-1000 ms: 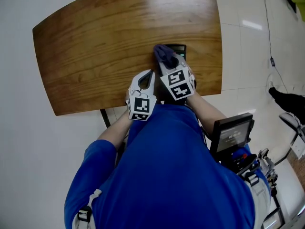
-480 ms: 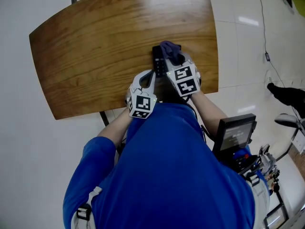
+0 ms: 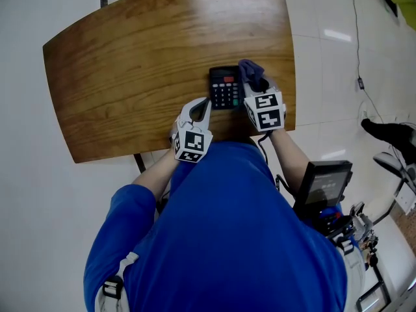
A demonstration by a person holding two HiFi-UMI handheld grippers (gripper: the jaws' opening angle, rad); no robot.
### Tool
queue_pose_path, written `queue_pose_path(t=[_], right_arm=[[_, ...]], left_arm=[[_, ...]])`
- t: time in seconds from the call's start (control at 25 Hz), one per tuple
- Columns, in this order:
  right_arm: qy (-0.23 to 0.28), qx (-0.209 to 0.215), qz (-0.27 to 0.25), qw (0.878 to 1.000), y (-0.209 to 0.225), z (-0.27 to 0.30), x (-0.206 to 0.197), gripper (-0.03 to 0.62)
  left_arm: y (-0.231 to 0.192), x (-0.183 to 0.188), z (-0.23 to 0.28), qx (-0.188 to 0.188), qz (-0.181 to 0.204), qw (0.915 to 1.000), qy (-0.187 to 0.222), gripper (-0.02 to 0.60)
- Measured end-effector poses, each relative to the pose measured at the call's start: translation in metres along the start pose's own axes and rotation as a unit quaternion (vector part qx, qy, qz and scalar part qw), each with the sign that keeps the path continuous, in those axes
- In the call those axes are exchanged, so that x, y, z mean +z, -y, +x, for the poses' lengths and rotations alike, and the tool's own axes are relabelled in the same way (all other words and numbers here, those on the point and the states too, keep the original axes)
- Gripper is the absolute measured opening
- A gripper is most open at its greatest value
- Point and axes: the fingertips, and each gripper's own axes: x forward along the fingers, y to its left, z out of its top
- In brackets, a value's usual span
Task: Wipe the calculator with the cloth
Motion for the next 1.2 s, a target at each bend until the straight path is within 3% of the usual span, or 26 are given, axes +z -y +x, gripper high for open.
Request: queue_pose_path(t=[0.48, 0.96, 1.2], right_arm=[[0.012, 0.021, 0.004, 1.0, -0.007, 0.001, 0.002, 0.074], [0.005, 0.111, -0.028, 0.993, -0.095, 0.004, 0.025, 0.067], [-0.007, 0.102, -0.024, 0.995, -0.084, 0.009, 0.014, 0.067]], left_arm=[[-0.009, 0.005, 0.001, 0.008, -0.008, 0.9999, 0.01, 0.006], [-0.009, 0.006, -0.014, 0.015, -0.009, 0.9998, -0.003, 0.006], [-0.006, 0.005, -0.011, 0.012, -0.007, 0.9999, -0.007, 0.006]])
